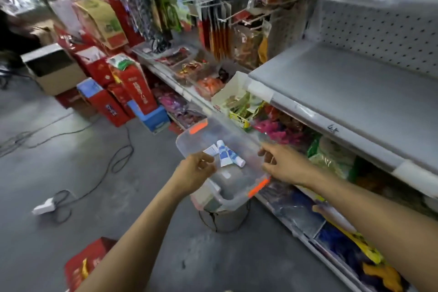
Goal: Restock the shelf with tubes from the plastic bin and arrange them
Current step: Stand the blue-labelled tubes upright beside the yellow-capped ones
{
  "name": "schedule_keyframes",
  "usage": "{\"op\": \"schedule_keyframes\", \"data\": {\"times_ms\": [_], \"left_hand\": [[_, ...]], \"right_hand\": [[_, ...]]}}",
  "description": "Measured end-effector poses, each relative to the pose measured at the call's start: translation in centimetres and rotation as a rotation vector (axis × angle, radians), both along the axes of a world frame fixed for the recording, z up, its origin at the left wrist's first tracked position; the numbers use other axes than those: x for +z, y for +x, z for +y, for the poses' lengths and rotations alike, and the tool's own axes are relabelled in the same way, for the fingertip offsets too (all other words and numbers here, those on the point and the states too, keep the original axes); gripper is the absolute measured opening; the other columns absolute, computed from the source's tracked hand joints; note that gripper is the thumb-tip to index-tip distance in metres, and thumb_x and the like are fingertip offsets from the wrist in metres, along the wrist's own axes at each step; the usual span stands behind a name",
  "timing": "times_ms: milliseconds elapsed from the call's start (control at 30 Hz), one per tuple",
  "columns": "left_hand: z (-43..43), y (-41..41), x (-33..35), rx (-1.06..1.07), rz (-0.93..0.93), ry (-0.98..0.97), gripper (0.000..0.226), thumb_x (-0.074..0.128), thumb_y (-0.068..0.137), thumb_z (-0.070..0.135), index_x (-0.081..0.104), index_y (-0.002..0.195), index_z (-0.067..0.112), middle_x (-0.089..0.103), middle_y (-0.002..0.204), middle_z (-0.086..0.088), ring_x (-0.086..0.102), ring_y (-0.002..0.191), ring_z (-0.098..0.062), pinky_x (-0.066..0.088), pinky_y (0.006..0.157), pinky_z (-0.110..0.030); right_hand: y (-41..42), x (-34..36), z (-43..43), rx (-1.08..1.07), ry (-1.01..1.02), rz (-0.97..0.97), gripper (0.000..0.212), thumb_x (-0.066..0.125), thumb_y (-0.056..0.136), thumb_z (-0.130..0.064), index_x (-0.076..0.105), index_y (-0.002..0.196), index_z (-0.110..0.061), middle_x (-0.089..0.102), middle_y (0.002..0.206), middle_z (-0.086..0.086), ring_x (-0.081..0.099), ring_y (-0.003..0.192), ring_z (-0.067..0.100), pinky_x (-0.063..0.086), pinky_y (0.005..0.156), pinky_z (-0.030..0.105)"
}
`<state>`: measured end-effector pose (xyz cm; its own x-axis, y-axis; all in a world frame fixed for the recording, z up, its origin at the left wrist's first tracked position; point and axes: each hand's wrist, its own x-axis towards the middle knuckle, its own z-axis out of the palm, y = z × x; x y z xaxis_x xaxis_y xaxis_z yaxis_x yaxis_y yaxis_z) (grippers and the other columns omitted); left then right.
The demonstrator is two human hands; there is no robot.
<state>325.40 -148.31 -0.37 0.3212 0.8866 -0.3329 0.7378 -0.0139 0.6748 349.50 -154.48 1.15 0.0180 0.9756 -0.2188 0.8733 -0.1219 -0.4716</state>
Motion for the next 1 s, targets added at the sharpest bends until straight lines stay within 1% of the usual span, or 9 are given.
{"op": "schedule_keyframes", "data": {"times_ms": [100,200,367,433,567,667,833,900,1000], "left_hand": [[4.0,0.1,-3.0,0.039,-0.025,-0.075,0.015,0.062,0.091,0.027,0.063,0.105,0.024,0.066,0.096,-0.003,0.065,0.093,-0.023,0.052,0.089,-0.035],[7.6,1.5,-6.6,0.086,-0.09,-0.165,0.011,0.062,0.091,0.023,0.061,0.103,0.023,0.064,0.093,-0.003,0.063,0.084,-0.021,0.05,0.081,-0.032],[13.1,4.2,-14.6,0.265,-0.161,-0.359,0.025,0.064,0.09,0.019,0.059,0.114,0.012,0.061,0.084,-0.002,0.058,0.074,-0.02,0.045,0.063,-0.026],[15.5,5.4,-18.5,0.359,-0.163,-0.428,0.032,0.065,0.09,0.018,0.056,0.12,0.01,0.059,0.086,-0.002,0.057,0.079,-0.022,0.047,0.067,-0.029],[19.7,8.0,-26.8,0.49,-0.154,-0.534,0.049,0.063,0.091,0.022,0.043,0.134,0.01,0.061,0.113,-0.009,0.058,0.087,-0.02,0.049,0.079,-0.03],[22.4,9.6,-32.2,0.588,-0.142,-0.56,0.061,0.065,0.09,0.026,0.038,0.14,0.006,0.055,0.134,-0.015,0.058,0.113,-0.03,0.048,0.098,-0.039],[25.5,11.6,-38.9,0.664,-0.127,-0.56,0.061,0.074,0.08,0.036,0.05,0.126,0.004,0.061,0.121,-0.011,0.061,0.109,-0.031,0.051,0.094,-0.042],[25.6,12.4,-40.5,0.62,-0.114,-0.548,0.05,0.074,0.078,0.032,0.057,0.117,0.005,0.066,0.112,-0.012,0.065,0.104,-0.03,0.053,0.089,-0.04],[25.1,13.1,-40.4,0.587,-0.085,-0.571,0.05,0.071,0.083,0.03,0.055,0.123,0.005,0.063,0.115,-0.014,0.063,0.105,-0.031,0.052,0.09,-0.039]], "right_hand": [[-0.3,-3.9,4.3,0.012,-0.1,0.037,0.024,0.061,0.084,-0.024,0.06,0.108,-0.022,0.054,0.077,-0.015,0.059,0.085,0.015,0.051,0.079,0.035],[-0.2,-7.7,8.7,0.019,-0.21,0.043,0.026,0.063,0.084,-0.026,0.059,0.11,-0.021,0.062,0.092,-0.007,0.06,0.091,0.017,0.049,0.08,0.032],[-0.1,-16.1,16.3,-0.014,-0.371,0.057,0.027,0.063,0.083,-0.029,0.059,0.109,-0.02,0.063,0.114,0.003,0.059,0.102,0.023,0.048,0.086,0.031],[-0.2,-20.0,19.2,-0.033,-0.418,0.043,0.033,0.062,0.085,-0.026,0.058,0.116,-0.015,0.06,0.123,0.009,0.057,0.111,0.028,0.047,0.089,0.031],[-0.7,-27.6,23.6,-0.059,-0.488,-0.073,0.044,0.056,0.086,-0.02,0.05,0.128,-0.008,0.051,0.131,0.016,0.05,0.12,0.034,0.045,0.095,0.036],[-1.2,-32.6,25.4,-0.028,-0.563,-0.213,0.053,0.055,0.088,-0.016,0.039,0.137,-0.006,0.043,0.137,0.015,0.05,0.123,0.033,0.046,0.097,0.04],[-2.7,-37.3,26.8,0.061,-0.517,-0.437,0.059,0.05,0.092,-0.016,0.024,0.141,0.004,0.04,0.137,0.021,0.052,0.12,0.032,0.049,0.09,0.038],[-2.6,-38.9,27.0,0.004,-0.503,-0.419,0.06,0.051,0.093,-0.021,0.023,0.141,0.001,0.047,0.134,0.018,0.057,0.115,0.029,0.05,0.086,0.036],[-2.3,-40.0,26.9,-0.064,-0.524,-0.323,0.061,0.054,0.092,-0.033,0.027,0.139,-0.005,0.054,0.131,0.014,0.06,0.114,0.029,0.048,0.087,0.035]]}}
